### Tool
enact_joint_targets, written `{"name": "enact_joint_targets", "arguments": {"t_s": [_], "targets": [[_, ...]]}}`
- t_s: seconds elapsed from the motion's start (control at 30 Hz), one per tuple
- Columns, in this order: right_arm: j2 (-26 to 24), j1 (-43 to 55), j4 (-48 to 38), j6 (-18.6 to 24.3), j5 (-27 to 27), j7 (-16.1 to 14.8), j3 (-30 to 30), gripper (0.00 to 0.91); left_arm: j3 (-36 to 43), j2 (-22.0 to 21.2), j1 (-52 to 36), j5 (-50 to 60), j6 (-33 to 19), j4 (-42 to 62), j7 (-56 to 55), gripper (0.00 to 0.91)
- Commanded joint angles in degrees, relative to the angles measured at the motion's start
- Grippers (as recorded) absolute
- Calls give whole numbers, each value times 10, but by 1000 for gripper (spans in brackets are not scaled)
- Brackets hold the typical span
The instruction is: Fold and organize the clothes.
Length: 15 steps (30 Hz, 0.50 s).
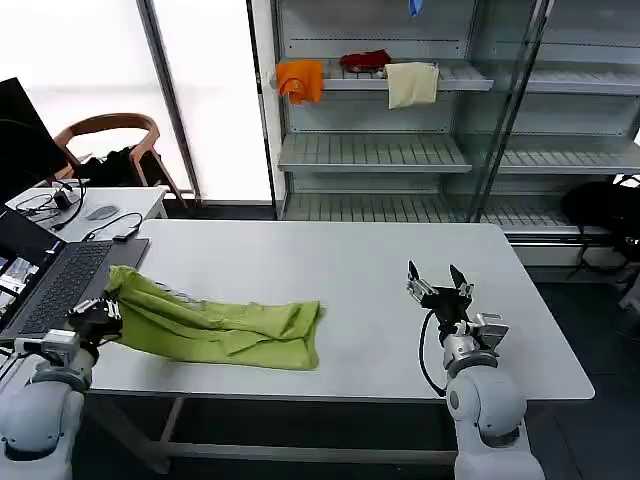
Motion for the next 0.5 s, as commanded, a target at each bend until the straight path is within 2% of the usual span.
{"name": "enact_joint_targets", "arguments": {"t_s": [0.03, 0.17, 0.3, 0.5], "targets": [[0, -1, -5, -4, 7, 10, 1, 907, 55, -35, -4, 41, 34, -119, 6, 0], [2, -6, -2, -7, 7, 10, 0, 907, 172, -83, 5, 80, 40, -149, -24, 0], [4, -13, 2, -8, 9, 9, 0, 907, 268, -108, -9, 104, 56, -149, -51, 0], [5, -22, 8, -11, 12, 7, 1, 907, 343, -128, -27, 109, 91, -126, -72, 0]]}}
